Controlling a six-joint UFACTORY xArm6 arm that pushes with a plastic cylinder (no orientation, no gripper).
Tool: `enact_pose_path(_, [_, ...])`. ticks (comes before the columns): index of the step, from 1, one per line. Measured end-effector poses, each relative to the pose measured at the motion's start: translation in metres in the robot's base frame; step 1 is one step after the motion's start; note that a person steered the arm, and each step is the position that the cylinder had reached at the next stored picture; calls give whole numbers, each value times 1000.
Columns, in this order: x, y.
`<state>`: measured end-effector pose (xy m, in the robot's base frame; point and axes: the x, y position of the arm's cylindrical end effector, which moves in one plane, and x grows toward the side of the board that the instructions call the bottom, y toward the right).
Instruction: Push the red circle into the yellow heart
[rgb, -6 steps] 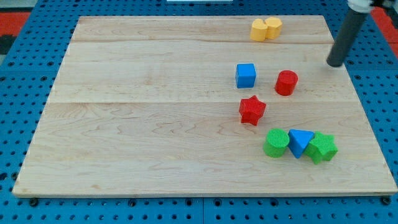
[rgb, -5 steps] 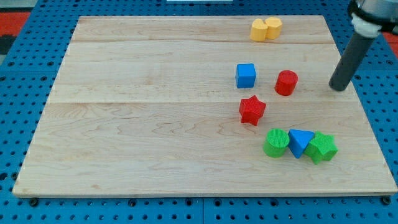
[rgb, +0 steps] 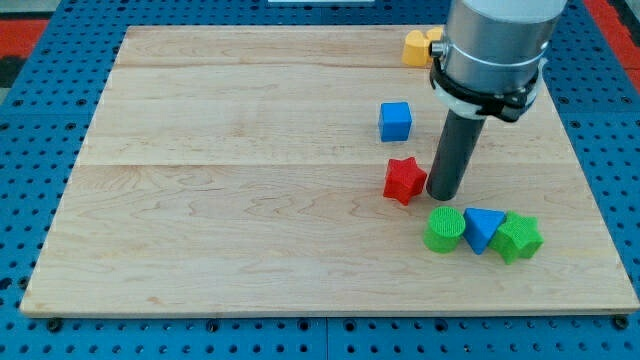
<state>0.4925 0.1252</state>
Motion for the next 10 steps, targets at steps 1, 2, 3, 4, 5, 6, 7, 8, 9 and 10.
enact_pose_path(1, [-36, 12])
enact_pose_path(2, [-69, 20])
enact_pose_path(3, [-84, 26])
enact_pose_path(4, [-82, 70])
enact_pose_path(5, [-110, 80])
enact_pose_path(6, [-145, 72])
enact_pose_path(7, [-133, 97])
enact_pose_path(8, [-153, 98])
enact_pose_path(9, [-177, 62])
enact_pose_path(10, [-197, 35])
